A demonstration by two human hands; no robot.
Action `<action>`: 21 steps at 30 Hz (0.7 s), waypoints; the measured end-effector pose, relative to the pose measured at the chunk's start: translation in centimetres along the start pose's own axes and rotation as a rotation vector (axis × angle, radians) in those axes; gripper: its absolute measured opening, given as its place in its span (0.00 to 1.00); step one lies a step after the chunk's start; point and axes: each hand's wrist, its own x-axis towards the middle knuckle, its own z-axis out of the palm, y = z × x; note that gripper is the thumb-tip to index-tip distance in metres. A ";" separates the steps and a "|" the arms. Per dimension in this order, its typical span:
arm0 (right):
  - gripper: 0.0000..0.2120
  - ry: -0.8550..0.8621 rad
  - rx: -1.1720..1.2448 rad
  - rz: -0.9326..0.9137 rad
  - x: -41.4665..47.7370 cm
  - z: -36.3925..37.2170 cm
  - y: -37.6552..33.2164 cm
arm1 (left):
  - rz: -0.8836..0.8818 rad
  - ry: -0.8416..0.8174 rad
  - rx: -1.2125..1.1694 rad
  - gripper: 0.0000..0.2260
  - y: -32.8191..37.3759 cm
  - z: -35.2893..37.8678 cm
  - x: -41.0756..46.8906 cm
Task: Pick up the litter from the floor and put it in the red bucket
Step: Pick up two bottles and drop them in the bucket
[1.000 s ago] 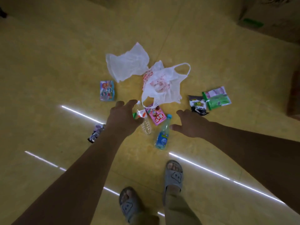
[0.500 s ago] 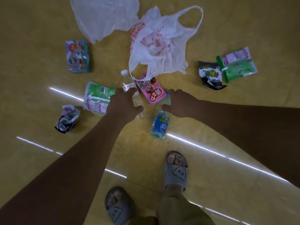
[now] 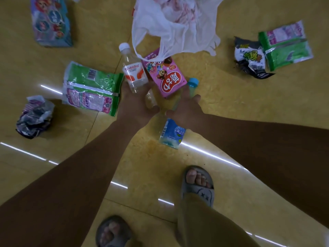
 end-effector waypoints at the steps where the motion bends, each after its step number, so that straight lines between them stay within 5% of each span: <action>1: 0.51 0.018 0.029 0.017 0.1 0.2 -0.1 | -0.003 0.012 -0.018 0.34 0.0 0.1 0.0; 10: 0.49 0.017 -0.066 -0.062 -5.4 -4.6 -1.8 | -0.080 -0.002 -0.084 0.32 2.5 -5.3 -4.8; 21: 0.50 0.073 -0.204 -0.231 -18.7 -16.5 -9.6 | 0.049 0.078 -0.124 0.31 11.5 -24.0 -12.6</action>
